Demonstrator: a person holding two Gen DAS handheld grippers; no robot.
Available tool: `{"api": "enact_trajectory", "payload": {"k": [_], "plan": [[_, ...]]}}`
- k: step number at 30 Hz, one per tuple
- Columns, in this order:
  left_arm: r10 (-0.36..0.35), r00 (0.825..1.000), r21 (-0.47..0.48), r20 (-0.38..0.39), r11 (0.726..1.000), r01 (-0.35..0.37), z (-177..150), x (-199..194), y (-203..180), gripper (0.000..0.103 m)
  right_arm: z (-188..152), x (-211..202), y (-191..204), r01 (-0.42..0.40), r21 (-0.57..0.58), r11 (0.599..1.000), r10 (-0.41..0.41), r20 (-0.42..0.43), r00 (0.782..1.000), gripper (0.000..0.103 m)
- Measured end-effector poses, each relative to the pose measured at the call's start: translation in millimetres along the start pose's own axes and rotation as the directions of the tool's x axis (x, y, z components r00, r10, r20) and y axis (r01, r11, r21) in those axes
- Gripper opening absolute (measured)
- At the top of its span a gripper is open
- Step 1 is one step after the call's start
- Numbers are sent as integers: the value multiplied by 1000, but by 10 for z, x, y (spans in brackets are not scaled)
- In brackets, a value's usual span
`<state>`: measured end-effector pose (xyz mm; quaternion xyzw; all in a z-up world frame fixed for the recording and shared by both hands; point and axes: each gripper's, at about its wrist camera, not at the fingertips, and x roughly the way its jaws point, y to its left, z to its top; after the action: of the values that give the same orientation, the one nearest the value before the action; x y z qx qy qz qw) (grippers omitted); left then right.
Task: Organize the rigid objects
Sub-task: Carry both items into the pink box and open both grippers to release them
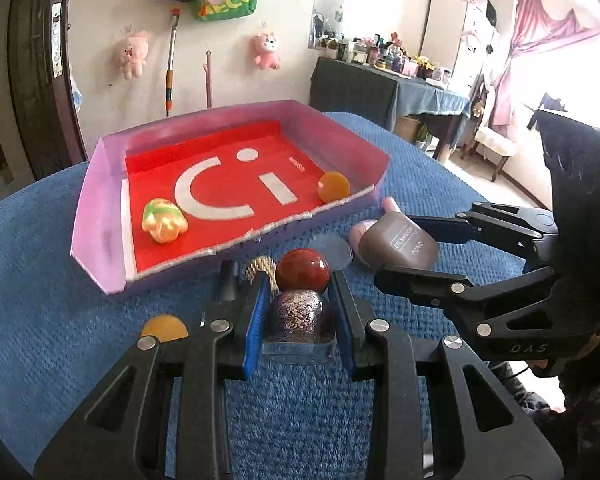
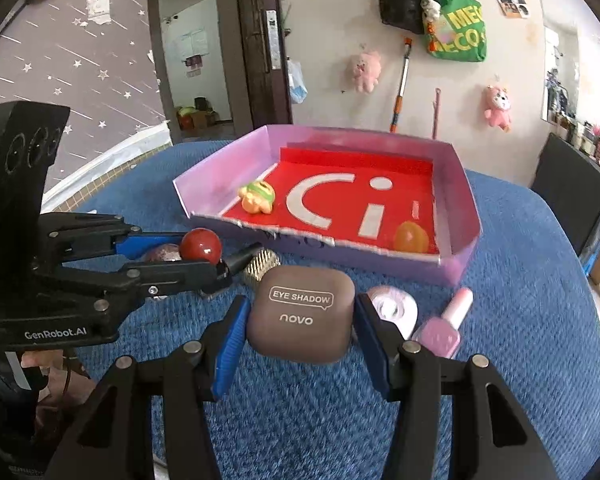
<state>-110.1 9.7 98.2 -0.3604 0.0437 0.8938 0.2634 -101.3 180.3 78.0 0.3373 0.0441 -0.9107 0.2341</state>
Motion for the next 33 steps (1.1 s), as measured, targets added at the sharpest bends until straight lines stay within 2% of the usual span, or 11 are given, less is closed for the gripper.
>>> {"api": "enact_trajectory", "payload": {"k": [9,14,17,25,33], "plan": [[-12,998,-6,-63,1000,12,433,354,186,29,471,275,-232,-24,-87,996,18,-58,998,56],[20,994,26,-107,1000,-17,647,614,294,29,710,501,-365,-39,-142,989,26,-92,995,56],[29,989,34,-147,999,-25,730,790,384,29,800,679,-443,-76,-161,984,55,-130,990,56],[55,967,55,-248,998,-42,780,1240,549,29,855,1119,-515,-133,-212,968,81,-238,968,56],[61,955,71,-290,997,-42,704,1443,570,29,757,1392,-509,-161,-245,956,77,-318,945,56]]}}
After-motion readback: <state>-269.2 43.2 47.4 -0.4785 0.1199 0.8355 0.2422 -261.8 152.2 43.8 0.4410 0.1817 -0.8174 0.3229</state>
